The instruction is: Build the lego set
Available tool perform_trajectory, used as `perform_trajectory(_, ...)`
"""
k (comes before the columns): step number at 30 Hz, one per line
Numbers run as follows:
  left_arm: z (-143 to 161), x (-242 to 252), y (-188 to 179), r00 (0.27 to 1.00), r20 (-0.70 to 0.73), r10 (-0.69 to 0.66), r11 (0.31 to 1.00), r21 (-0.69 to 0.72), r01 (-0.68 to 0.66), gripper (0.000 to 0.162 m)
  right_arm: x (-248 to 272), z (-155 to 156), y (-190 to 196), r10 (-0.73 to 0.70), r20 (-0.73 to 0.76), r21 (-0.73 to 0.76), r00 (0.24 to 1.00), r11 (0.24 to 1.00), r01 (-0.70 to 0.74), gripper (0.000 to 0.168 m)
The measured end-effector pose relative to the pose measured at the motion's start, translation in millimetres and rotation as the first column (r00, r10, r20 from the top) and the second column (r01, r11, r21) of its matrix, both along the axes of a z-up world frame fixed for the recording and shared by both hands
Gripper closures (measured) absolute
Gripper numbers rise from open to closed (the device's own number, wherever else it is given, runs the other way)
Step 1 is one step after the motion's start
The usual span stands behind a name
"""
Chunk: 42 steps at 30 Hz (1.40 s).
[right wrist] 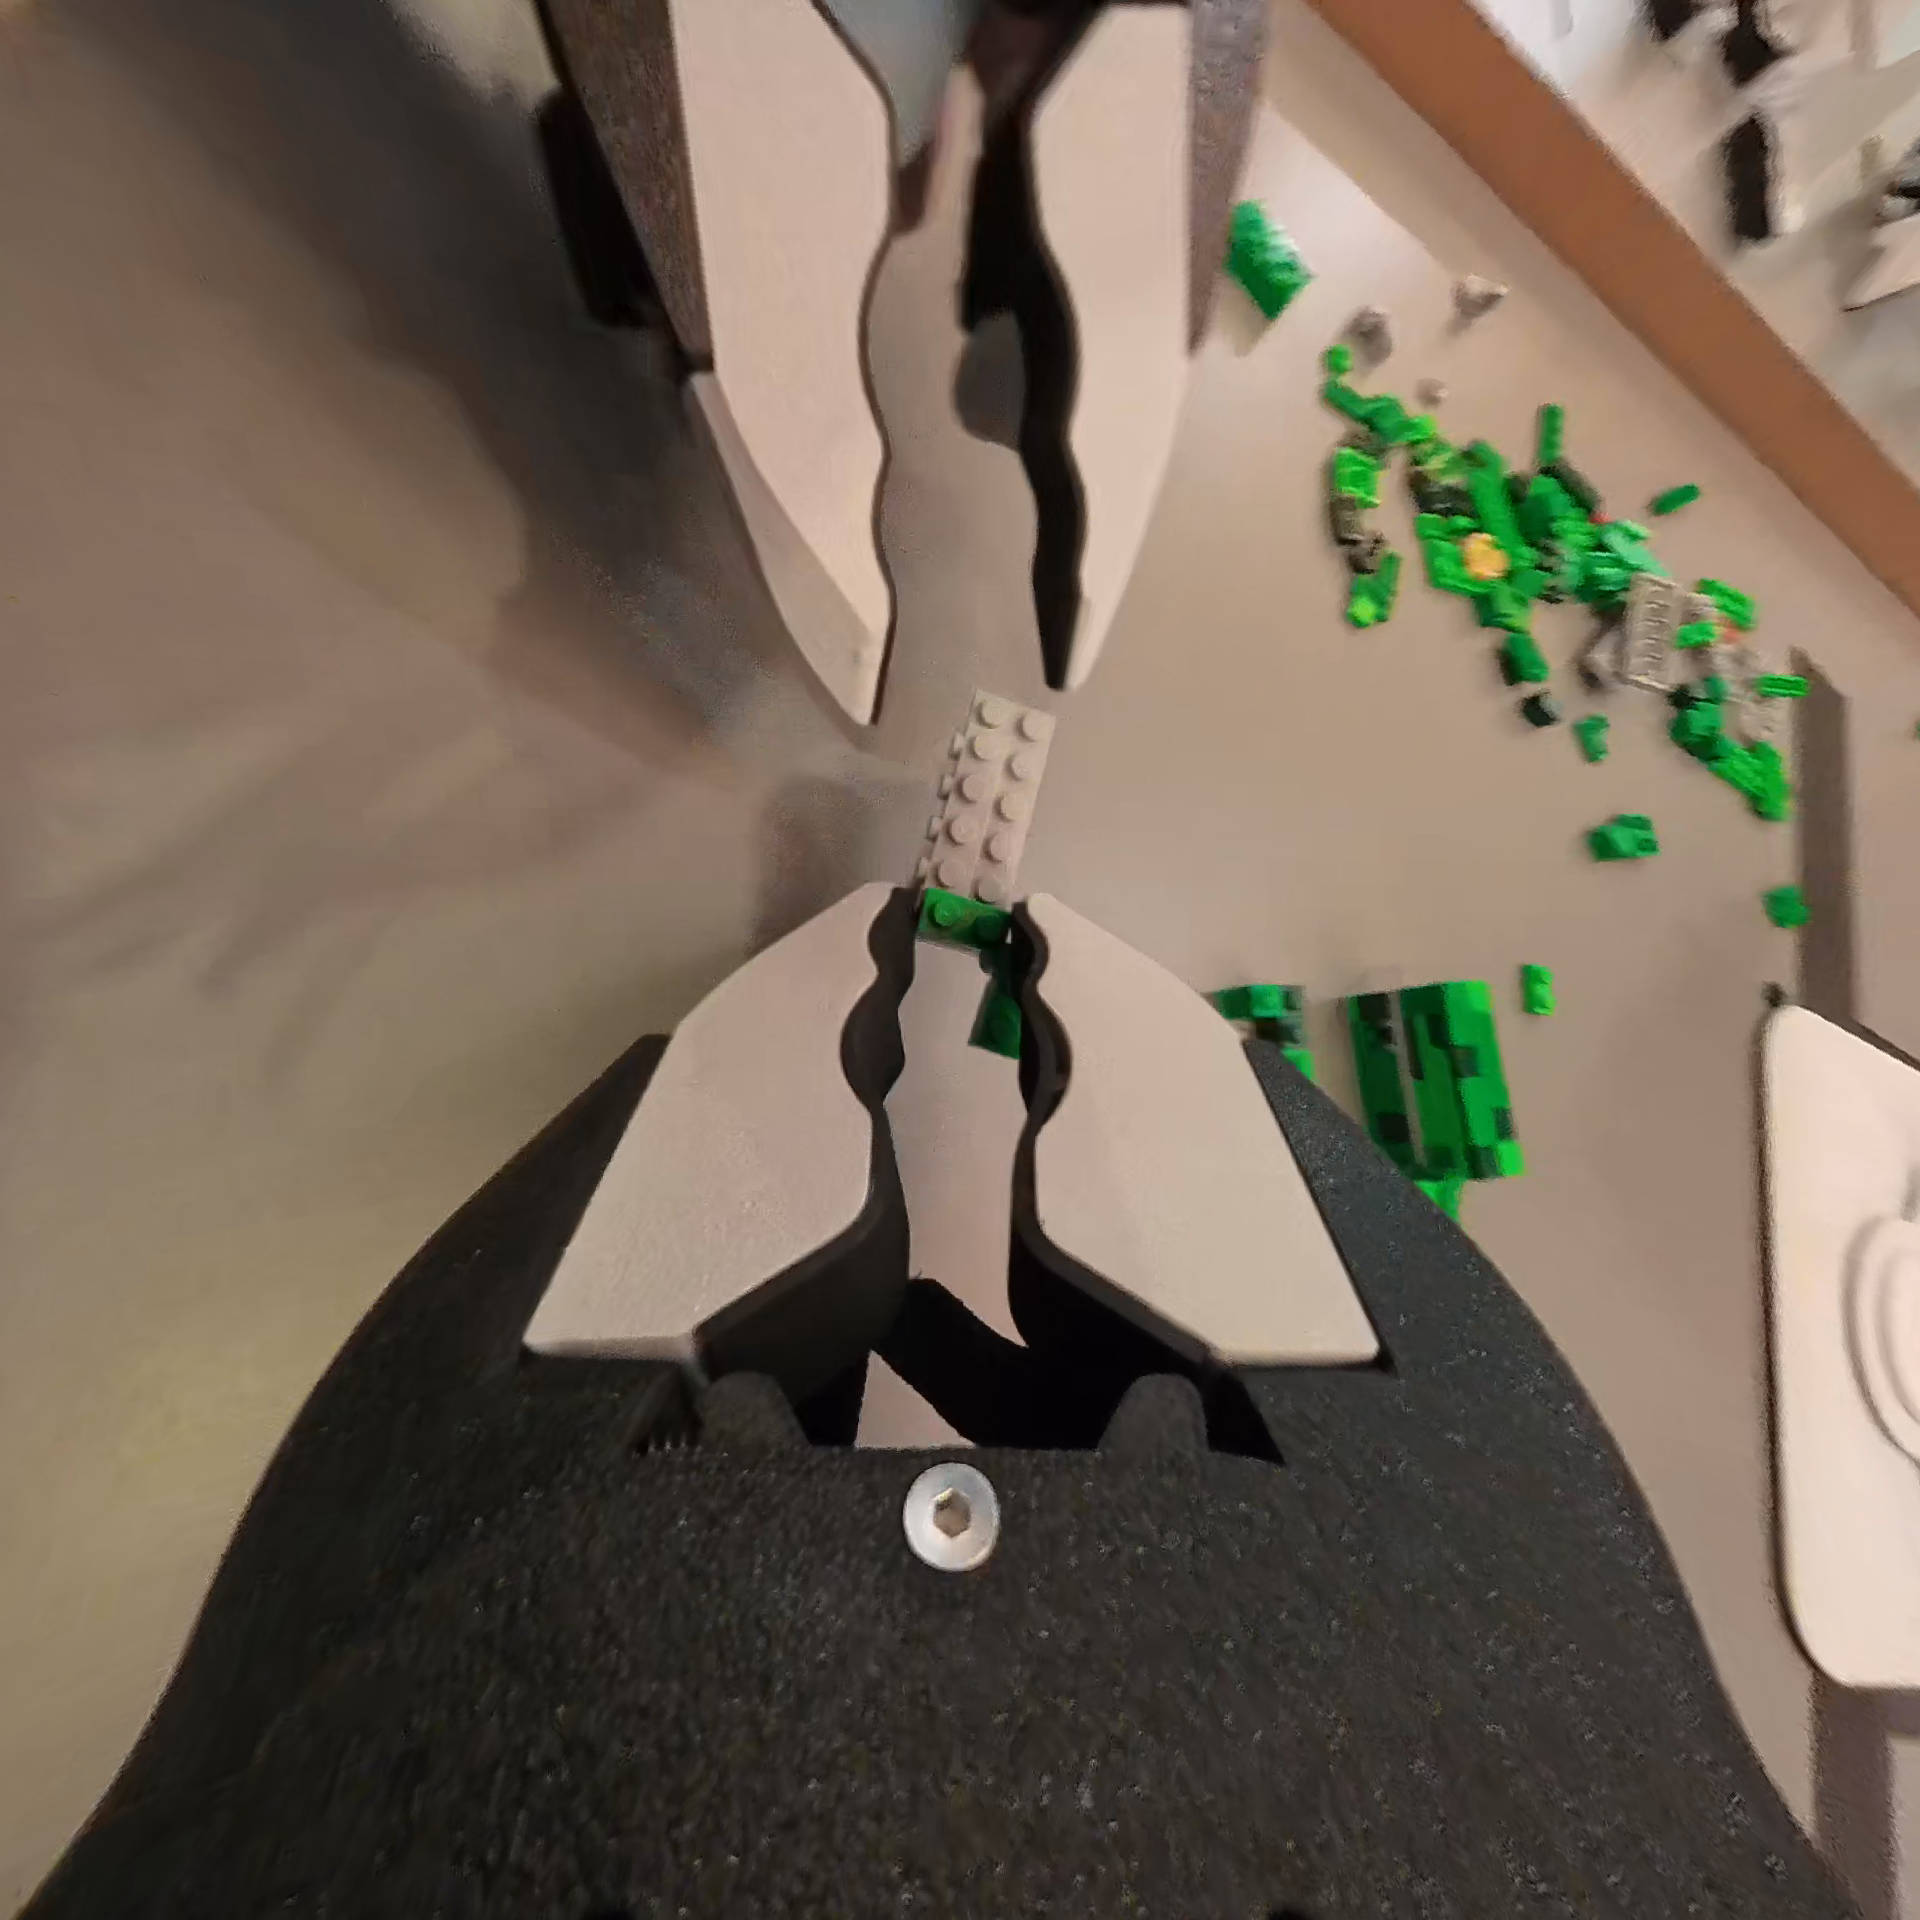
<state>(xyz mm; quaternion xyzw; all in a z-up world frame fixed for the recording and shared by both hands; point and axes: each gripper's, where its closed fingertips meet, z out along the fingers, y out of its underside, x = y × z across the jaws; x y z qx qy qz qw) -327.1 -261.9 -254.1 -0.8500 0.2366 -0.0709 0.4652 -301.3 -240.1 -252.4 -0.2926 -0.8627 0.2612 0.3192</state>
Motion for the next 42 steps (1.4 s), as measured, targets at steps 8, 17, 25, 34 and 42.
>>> perform_trajectory(8, 44.2, -16.2, 13.8, 0.758, 0.619, 0.206, 0.944, 0.079, -0.321, 0.135, -27.4, 49.1, 7.2, -0.158, -0.361, 0.038, 0.919, 0.982, 0.183, 0.151)
perform_trajectory(17, 70.1, -2.2, 17.4, 0.604, 0.796, 0.038, 0.944, 0.171, -0.284, 0.155, -29.0, 61.4, 0.1, -0.131, -0.480, 0.109, 0.868, 0.972, 0.207, 0.151)
perform_trajectory(25, 68.6, -3.5, 16.7, 0.601, 0.799, 0.034, 0.942, 0.175, -0.285, 0.155, -30.9, 59.4, -0.2, -0.156, -0.489, 0.092, 0.858, 0.969, 0.229, 0.151)
perform_trajectory(34, 74.9, -10.7, 17.7, 0.521, 0.853, 0.021, 0.921, 0.186, -0.342, 0.153, -33.1, 59.6, -0.5, -0.173, -0.538, 0.139, 0.825, 0.947, 0.290, 0.152)
perform_trajectory(42, 57.9, -24.3, 5.9, 0.583, 0.803, 0.121, 0.982, -0.010, -0.190, 0.155, -20.5, 58.5, 6.0, -0.119, -0.446, -0.006, 0.887, 0.991, 0.130, 0.146)
